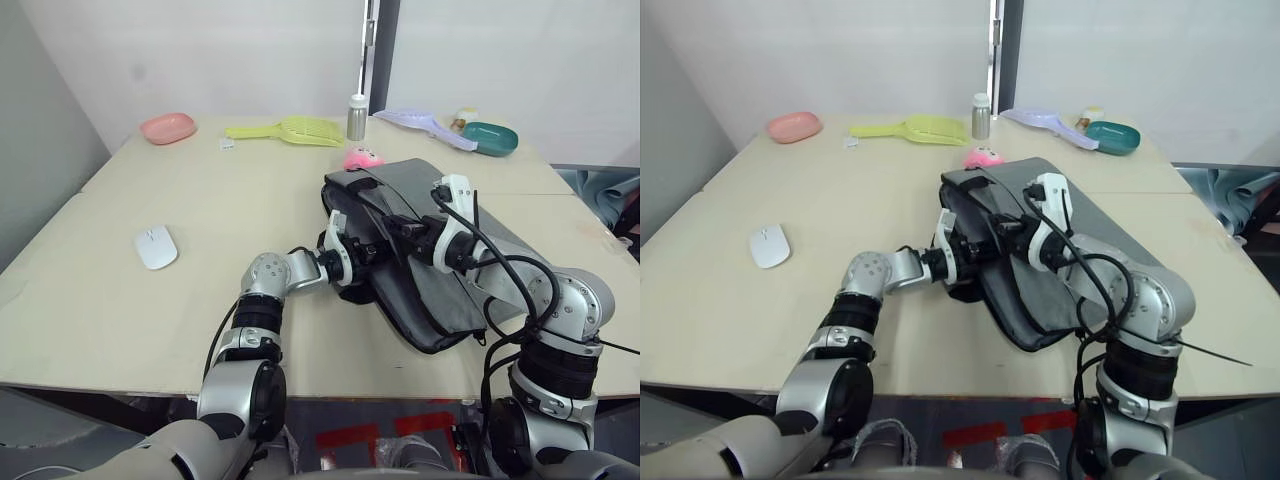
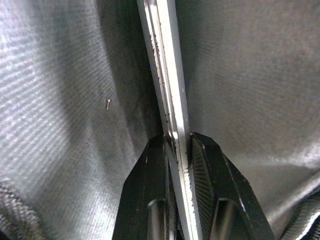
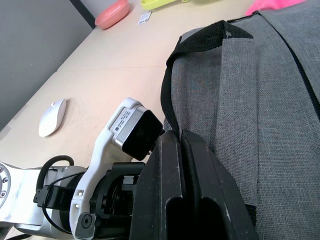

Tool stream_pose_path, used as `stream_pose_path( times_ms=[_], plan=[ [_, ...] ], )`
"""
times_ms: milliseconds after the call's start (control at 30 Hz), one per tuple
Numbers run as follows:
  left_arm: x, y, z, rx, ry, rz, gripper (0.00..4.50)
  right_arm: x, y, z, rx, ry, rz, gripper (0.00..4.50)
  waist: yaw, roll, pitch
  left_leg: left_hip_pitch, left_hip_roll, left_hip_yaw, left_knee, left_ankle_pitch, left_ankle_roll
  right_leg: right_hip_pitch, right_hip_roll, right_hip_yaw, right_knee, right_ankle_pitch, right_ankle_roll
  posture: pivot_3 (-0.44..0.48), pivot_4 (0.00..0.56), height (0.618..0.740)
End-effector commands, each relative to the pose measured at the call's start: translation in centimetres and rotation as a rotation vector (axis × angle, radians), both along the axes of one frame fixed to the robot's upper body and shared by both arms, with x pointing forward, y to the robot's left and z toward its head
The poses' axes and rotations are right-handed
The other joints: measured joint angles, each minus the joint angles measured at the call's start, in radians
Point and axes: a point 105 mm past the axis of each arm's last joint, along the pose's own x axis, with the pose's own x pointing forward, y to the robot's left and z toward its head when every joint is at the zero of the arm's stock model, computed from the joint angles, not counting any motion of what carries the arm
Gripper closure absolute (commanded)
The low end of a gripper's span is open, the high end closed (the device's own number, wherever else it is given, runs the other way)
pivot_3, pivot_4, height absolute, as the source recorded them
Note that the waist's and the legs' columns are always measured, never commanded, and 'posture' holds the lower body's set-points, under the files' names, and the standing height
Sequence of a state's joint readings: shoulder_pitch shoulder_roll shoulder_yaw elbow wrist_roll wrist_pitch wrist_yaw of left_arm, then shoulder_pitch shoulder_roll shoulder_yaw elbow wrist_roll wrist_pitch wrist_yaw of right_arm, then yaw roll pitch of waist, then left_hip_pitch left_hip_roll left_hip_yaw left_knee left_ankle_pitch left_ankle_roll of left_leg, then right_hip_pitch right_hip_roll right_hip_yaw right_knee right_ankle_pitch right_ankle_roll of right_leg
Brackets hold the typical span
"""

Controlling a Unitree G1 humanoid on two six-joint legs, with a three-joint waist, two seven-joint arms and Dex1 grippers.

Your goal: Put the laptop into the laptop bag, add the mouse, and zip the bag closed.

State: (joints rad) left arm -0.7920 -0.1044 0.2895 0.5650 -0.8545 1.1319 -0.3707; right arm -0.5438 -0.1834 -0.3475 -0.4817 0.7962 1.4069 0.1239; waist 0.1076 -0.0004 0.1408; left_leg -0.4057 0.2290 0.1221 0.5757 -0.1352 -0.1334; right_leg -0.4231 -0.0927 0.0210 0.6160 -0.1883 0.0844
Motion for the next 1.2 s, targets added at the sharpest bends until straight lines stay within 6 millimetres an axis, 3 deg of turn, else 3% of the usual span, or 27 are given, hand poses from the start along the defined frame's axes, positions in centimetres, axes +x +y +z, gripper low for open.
stream_pose_path(
  times_ms=[33, 67, 133, 367, 400, 600, 700, 833, 1033, 1200],
  plan=[
    [0.3, 0.0, 3.2, -0.043, -0.137, -0.024, 3.82, -0.4, 0.3, 1.5, 0.004, -0.076, 0.023, 4.5, 0.0, 0.0, 0.0, 0.0, 0.0, 0.0, 0.0, 0.0, 0.0, 0.0, 0.0, 0.0, 0.0, 0.0, 0.0, 0.0, 0.15, 0.74],
    [0.2, 0.3, 3.1, -0.034, -0.143, -0.024, 3.22, -0.4, 0.3, 1.5, 0.003, -0.075, 0.02, 4.5, -0.001, 0.0, 0.0, 0.0, 0.0, 0.0, 0.0, 0.0, 0.0, 0.0, 0.0, 0.0, 0.0, 0.0, 0.001, 0.0, 0.15, 0.74],
    [0.1, 1.5, 3.1, -0.016, -0.179, -0.033, 2.68, -0.2, 0.0, 1.4, -0.002, -0.075, 0.01, 4.5, -0.001, 0.0, 0.0, 0.0, 0.0, 0.0, 0.0, 0.0, 0.0, 0.0, 0.0, 0.0, 0.0, 0.001, 0.001, 0.0, 0.15, 0.74],
    [0.7, 5.1, 2.9, 0.155, -0.391, 0.01, 0.15, -0.1, -0.1, 0.8, -0.017, -0.065, 0.015, 4.5, 0.0, 0.0, 0.0, 0.001, 0.0, 0.0, 0.0, 0.0, 0.0, 0.001, 0.0, 0.0, 0.0, 0.0, 0.0, 0.0, 0.15, 0.74],
    [0.6, 5.8, 2.9, 0.189, -0.43, 0.008, 0.03, -0.1, -0.1, 0.7, -0.022, -0.064, 0.018, 4.5, 0.0, 0.0, 0.0, 0.001, 0.0, 0.0, 0.0, 0.0, 0.0, 0.001, 0.0, 0.0, 0.0, 0.0, 0.0, 0.0, 0.15, 0.74],
    [1.1, 11.8, 2.1, 0.366, -0.575, 0.094, 0.03, 0.1, 0.2, 0.3, -0.074, -0.085, 0.079, 4.5, -0.006, 0.001, 0.0, 0.002, 0.001, 0.0, 0.0, 0.0, 0.0, 0.001, 0.001, 0.0, 0.0, -0.001, -0.002, 0.0, 0.15, 0.74],
    [-0.5, 14.9, 1.6, 0.429, -0.66, 0.168, 0.03, -0.7, 1.1, -0.9, -0.163, -0.092, 0.16, 4.5, -0.008, 0.001, -0.001, 0.002, 0.001, 0.0, 0.0, 0.0, -0.001, 0.001, 0.0, 0.0, 0.0, -0.002, -0.003, 0.0, 0.15, 0.74],
    [-2.6, 17.6, -0.4, 0.531, -0.66, 0.236, 0.03, -1.3, 1.8, -1.9, -0.214, -0.096, 0.216, 4.5, -0.005, 0.001, -0.001, 0.001, 0.001, 0.0, -0.002, 0.0, -0.001, 0.001, 0.001, -0.002, -0.001, -0.002, -0.003, 0.0, 0.15, 0.74],
    [-5.6, 20.1, -2.2, 0.595, -0.621, 0.313, 0.03, -1.9, 2.6, -3.7, -0.285, -0.1, 0.263, 4.5, -0.015, 0.001, -0.001, 0.005, 0.002, 0.002, -0.002, -0.001, -0.001, 0.002, 0.001, 0.0, 0.001, -0.006, -0.01, 0.0, 0.15, 0.74],
    [-5.5, 21.6, -1.4, 0.61, -0.67, 0.435, 0.03, -1.0, 2.6, -4.8, -0.377, -0.169, 0.255, 4.5, -0.019, 0.001, -0.001, 0.006, 0.002, 0.002, -0.001, -0.002, 0.002, 0.002, 0.001, 0.002, 0.003, -0.006, -0.009, 0.0, 0.15, 0.74]
  ],
)
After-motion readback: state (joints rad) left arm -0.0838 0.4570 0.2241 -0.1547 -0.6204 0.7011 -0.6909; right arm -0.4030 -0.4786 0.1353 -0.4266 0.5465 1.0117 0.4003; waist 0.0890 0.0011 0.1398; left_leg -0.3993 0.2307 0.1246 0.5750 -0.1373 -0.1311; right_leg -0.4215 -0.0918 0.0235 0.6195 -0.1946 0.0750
